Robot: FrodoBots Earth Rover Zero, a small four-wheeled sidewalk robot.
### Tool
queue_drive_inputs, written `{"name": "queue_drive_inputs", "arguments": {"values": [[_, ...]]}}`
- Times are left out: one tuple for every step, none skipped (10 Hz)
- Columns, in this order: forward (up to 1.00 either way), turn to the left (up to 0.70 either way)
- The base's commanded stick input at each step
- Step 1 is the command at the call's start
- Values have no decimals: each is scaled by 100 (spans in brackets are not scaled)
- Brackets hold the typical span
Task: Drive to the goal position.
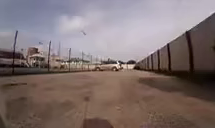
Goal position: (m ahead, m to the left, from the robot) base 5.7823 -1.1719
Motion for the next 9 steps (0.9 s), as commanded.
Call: {"name": "queue_drive_inputs", "arguments": {"values": [[70, 0], [70, 0], [70, 0], [70, 0], [70, 0], [70, 0], [70, 0], [70, 0], [70, 0]]}}
